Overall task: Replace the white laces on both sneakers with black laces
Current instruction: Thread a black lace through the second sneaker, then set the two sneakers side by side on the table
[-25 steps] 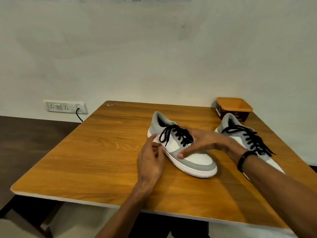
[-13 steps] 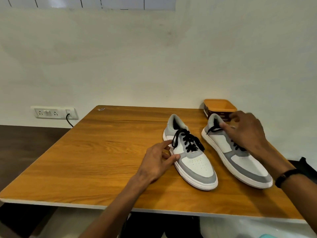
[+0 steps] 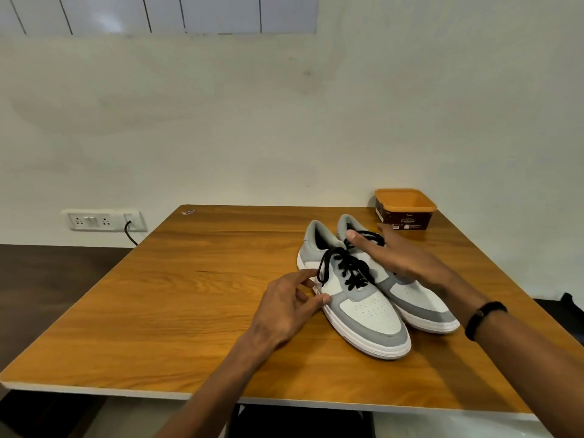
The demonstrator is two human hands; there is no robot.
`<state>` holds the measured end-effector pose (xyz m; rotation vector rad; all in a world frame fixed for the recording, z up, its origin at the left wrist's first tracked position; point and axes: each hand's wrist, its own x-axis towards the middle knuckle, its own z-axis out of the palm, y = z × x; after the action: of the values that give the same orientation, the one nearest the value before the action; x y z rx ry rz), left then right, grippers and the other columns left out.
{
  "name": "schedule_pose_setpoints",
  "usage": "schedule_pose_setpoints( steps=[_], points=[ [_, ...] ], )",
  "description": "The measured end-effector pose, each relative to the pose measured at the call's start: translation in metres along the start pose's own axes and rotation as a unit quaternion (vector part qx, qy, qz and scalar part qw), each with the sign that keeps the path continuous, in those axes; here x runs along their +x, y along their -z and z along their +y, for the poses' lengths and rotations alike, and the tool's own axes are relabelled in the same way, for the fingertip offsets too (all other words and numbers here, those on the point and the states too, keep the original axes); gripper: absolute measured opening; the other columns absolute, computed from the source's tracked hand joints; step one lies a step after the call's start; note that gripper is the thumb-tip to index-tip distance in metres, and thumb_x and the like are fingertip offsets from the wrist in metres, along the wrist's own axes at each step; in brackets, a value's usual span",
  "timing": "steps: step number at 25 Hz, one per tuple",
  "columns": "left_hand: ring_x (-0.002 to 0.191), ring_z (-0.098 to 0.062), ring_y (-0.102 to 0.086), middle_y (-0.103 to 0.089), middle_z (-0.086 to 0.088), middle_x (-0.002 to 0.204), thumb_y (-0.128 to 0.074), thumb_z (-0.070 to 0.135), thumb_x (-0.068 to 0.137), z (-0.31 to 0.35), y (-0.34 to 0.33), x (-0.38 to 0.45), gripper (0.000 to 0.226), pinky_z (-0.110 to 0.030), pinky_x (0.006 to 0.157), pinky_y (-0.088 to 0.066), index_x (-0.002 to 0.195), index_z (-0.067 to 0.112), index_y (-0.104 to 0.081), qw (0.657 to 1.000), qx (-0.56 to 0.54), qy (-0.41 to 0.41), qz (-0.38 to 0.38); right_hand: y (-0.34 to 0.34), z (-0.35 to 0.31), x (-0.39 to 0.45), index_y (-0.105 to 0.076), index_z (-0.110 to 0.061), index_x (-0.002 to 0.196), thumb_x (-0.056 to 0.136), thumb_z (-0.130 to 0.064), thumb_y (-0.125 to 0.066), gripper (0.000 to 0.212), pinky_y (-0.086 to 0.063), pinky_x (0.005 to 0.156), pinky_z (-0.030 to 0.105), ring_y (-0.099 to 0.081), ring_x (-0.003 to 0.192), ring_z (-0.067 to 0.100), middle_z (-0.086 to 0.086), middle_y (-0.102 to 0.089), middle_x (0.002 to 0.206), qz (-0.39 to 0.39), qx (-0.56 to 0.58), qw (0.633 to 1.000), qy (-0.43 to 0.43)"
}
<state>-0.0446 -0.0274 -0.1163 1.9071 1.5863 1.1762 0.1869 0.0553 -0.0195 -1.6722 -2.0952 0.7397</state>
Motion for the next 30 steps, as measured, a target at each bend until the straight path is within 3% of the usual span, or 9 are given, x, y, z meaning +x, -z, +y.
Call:
schedule_pose_setpoints(
  steps=[2, 5, 8, 12, 18, 22, 24, 27, 30],
  points=[
    [0.104, -0.002, -0.062, -0.066, 0.008, 0.127, -0.069, 0.041, 0.100, -0.006, 0.015, 0.005, 0.051, -0.028, 0.087, -0.058, 0.147, 0.031, -0.055, 0.996, 0.065, -0.050, 0.029, -0.013, -0.010, 0.001, -0.008, -0.037, 0.165, 0.058, -0.106, -0.050, 0.133, -0.054, 0.099, 0.052, -0.049, 0.141, 0.038, 0.010, -0.038, 0.166, 0.004, -0.038, 0.999, -0.006],
    [0.133, -0.019, -0.047, -0.052, -0.001, 0.148, -0.065, 0.017, 0.101, -0.010, 0.037, 0.032, 0.059, -0.039, 0.106, -0.050, 0.154, 0.033, -0.045, 0.971, 0.198, -0.107, 0.083, -0.033, -0.012, 0.006, -0.005, -0.047, 0.161, 0.044, -0.102, -0.068, 0.144, -0.041, 0.112, 0.062, -0.031, 0.147, 0.042, 0.017, -0.026, 0.163, -0.036, -0.186, 0.982, 0.011],
    [0.153, -0.031, -0.022, -0.027, -0.002, 0.169, -0.065, 0.004, 0.094, 0.006, 0.055, 0.061, 0.079, -0.053, 0.118, -0.038, 0.159, 0.038, -0.034, 0.929, 0.345, -0.133, -0.026, -0.030, -0.009, 0.014, -0.010, -0.050, 0.160, 0.053, -0.087, -0.080, 0.133, -0.042, 0.113, 0.059, -0.029, 0.147, 0.039, 0.013, -0.025, 0.160, -0.082, -0.209, 0.974, 0.043],
    [0.159, -0.030, -0.008, -0.015, 0.004, 0.174, -0.065, 0.021, 0.092, 0.027, 0.071, 0.079, 0.085, -0.055, 0.125, -0.026, 0.163, 0.040, -0.022, 0.893, 0.393, -0.098, -0.196, -0.009, -0.011, 0.028, -0.003, -0.061, 0.154, 0.057, -0.079, -0.086, 0.129, -0.041, 0.115, 0.056, -0.032, 0.149, 0.030, -0.001, -0.024, 0.166, -0.168, -0.245, 0.943, 0.151],
    [0.151, -0.029, -0.028, -0.045, -0.001, 0.161, -0.043, 0.062, 0.094, 0.033, 0.092, 0.077, 0.075, -0.054, 0.120, -0.031, 0.161, 0.032, -0.031, 0.885, 0.380, -0.072, -0.259, 0.005, -0.030, 0.048, 0.021, -0.062, 0.153, 0.061, -0.043, -0.100, 0.153, -0.029, 0.123, 0.057, -0.020, 0.154, 0.028, -0.012, -0.018, 0.171, -0.204, -0.395, 0.874, 0.197],
    [0.105, -0.020, -0.059, -0.070, -0.002, 0.122, -0.023, 0.082, 0.087, 0.040, 0.084, 0.066, 0.082, -0.043, 0.098, -0.044, 0.128, 0.027, -0.069, 0.879, 0.398, -0.100, -0.244, 0.002, -0.039, 0.043, 0.020, -0.056, 0.157, 0.074, -0.036, -0.094, 0.142, -0.031, 0.120, 0.058, -0.018, 0.154, 0.035, -0.005, -0.015, 0.172, -0.092, -0.516, 0.823, 0.220],
    [0.089, -0.015, -0.065, -0.075, 0.001, 0.105, -0.034, 0.085, 0.086, 0.048, 0.084, 0.060, 0.078, -0.034, 0.082, -0.047, 0.118, 0.026, -0.074, 0.904, 0.334, -0.111, -0.245, 0.004, -0.028, 0.043, 0.021, -0.057, 0.156, 0.087, -0.032, -0.083, 0.128, -0.034, 0.120, 0.057, -0.023, 0.154, 0.036, 0.003, -0.016, 0.172, -0.028, -0.488, 0.837, 0.245],
    [0.091, 0.004, -0.063, -0.073, 0.009, 0.120, -0.067, 0.068, 0.089, 0.059, 0.100, 0.047, 0.061, -0.013, 0.072, -0.046, 0.136, 0.029, -0.067, 0.937, 0.208, -0.088, -0.266, 0.004, -0.009, 0.029, -0.004, -0.048, 0.163, 0.090, -0.007, -0.075, 0.110, -0.046, 0.113, 0.047, -0.038, 0.147, 0.033, 0.007, -0.032, 0.165, 0.034, -0.330, 0.915, 0.229],
    [0.086, 0.003, -0.063, -0.072, 0.012, 0.111, -0.068, 0.068, 0.088, 0.051, 0.110, 0.031, 0.059, -0.016, 0.067, -0.045, 0.131, 0.027, -0.070, 0.942, 0.195, -0.045, -0.271, 0.000, -0.009, -0.010, -0.062, -0.026, 0.135, 0.103, -0.028, -0.063, 0.032, -0.052, 0.083, 0.026, -0.063, 0.110, 0.016, 0.001, -0.061, 0.127, 0.126, -0.137, 0.954, 0.237]
  ],
)
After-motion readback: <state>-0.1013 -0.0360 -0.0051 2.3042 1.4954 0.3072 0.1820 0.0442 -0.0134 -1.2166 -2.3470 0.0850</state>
